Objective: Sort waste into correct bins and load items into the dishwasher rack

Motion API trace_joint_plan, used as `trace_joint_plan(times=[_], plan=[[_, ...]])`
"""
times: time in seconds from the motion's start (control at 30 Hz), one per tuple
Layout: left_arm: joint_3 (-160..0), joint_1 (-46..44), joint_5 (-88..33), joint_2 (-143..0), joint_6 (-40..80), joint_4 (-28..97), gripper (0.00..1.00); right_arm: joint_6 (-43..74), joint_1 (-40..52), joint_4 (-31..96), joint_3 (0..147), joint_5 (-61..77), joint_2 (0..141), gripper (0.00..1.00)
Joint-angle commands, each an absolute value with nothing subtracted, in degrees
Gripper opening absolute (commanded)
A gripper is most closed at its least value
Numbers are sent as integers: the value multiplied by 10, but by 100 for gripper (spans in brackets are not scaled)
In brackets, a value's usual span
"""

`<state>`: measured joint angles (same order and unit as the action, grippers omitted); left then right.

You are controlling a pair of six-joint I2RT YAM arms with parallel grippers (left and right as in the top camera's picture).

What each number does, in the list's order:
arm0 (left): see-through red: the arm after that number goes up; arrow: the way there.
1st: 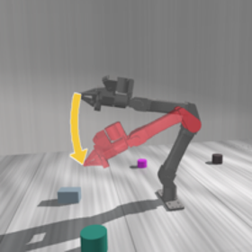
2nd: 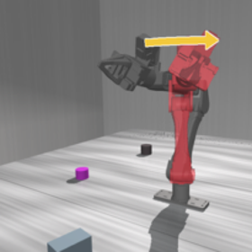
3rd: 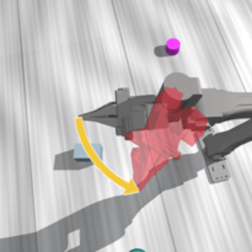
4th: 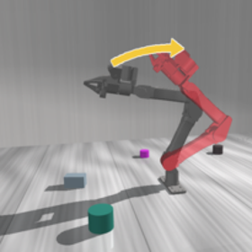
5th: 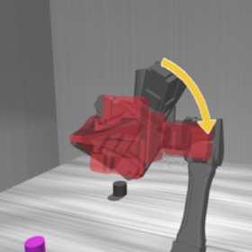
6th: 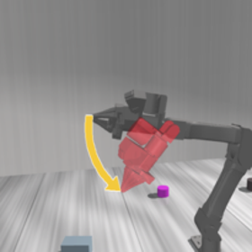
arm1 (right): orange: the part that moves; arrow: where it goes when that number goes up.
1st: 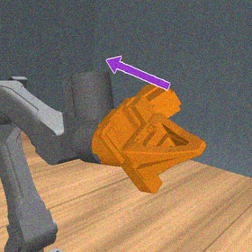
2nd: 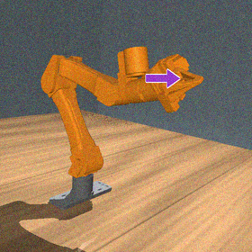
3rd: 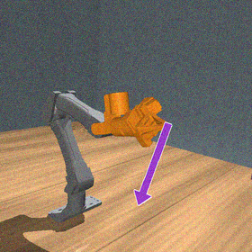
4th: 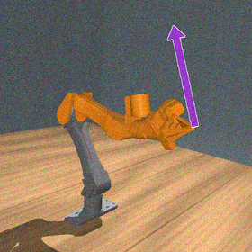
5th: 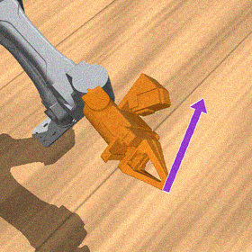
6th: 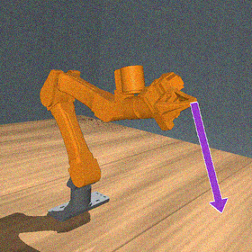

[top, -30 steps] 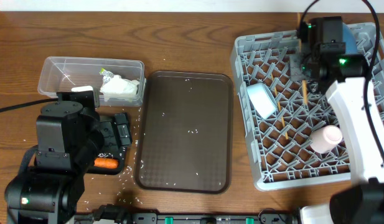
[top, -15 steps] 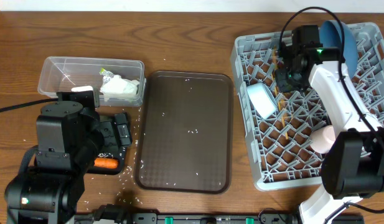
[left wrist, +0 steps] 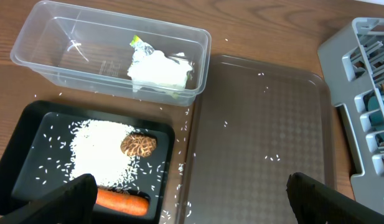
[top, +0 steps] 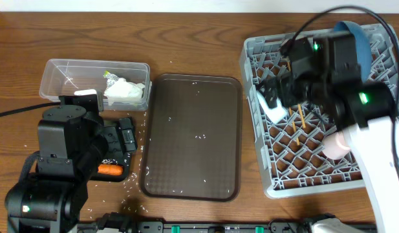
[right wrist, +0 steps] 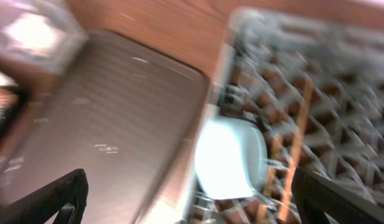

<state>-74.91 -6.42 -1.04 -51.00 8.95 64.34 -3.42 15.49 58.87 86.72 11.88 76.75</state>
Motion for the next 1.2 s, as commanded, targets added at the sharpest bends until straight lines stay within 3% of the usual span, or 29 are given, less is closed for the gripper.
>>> trace_joint_plan(times=[0.0, 0.27, 0.5, 0.73, 1.17], plan=[[-752, -60, -2, -509, 84, 645, 98, -22, 196, 599, 873, 140, 725, 99], [-752, -60, -2, -509, 84, 645, 98, -30, 217, 686, 873, 44, 628, 99], [-752, -60, -2, -509, 84, 645, 98, -35, 215, 686, 861, -22, 562, 99], [-752, -60, -2, -509, 84, 645, 98, -68, 183, 506, 686, -10, 425, 99], [-752, -60, -2, -509, 84, 645, 98, 4, 121, 239, 258, 14, 142, 99]])
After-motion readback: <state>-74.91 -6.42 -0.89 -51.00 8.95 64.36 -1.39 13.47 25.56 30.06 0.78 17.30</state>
